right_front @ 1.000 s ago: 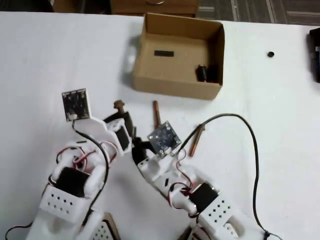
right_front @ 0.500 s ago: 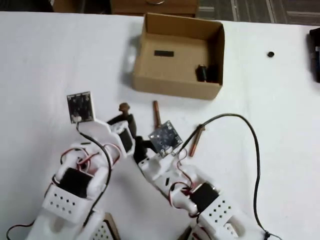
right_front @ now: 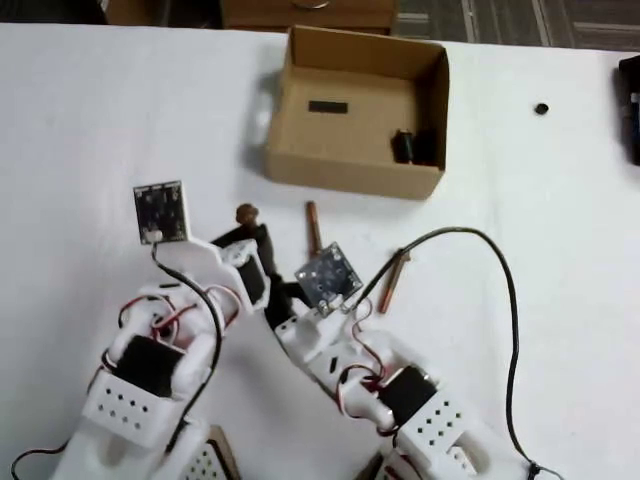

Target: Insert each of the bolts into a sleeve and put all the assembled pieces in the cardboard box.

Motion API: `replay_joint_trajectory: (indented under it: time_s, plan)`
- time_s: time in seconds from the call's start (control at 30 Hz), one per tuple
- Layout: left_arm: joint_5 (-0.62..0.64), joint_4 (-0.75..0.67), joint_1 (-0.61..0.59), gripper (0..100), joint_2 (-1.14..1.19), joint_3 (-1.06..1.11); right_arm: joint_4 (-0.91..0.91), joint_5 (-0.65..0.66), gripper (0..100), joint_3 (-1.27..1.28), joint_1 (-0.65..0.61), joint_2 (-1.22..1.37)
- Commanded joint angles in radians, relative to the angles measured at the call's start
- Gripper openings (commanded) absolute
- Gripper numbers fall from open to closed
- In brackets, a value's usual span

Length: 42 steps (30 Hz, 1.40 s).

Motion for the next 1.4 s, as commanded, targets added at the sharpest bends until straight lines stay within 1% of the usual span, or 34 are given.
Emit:
replay_joint_trajectory:
  time_s: [0.0, 0.13, 0.23, 0.33, 0.87, 1.37]
  plan:
    - [-0.006, 0.018, -0.002, 2, -0.015, -0.096, -0.021, -0.002, 2.0, -0.008, 0.008, -0.022]
    - [-0.006, 0.104, 0.008, 2, -0.015, -0.206, -0.021, -0.002, 2.0, -0.008, 0.008, -0.022]
    - [-0.006, 0.164, 0.029, 2, -0.015, -0.22, -0.019, -0.002, 2.0, -0.008, 0.01, -0.022]
    - [-0.006, 0.187, 0.026, 2, -0.011, -0.219, -0.019, -0.002, 2.0, -0.008, 0.01, -0.024]
    - [-0.012, 0.15, 0.032, 2, -0.009, -0.113, -0.022, -0.002, 2.0, -0.011, 0.01, -0.028]
    - [-0.012, 0.149, 0.031, 2, -0.009, -0.104, -0.025, -0.002, 2.0, -0.029, 0.005, -0.03]
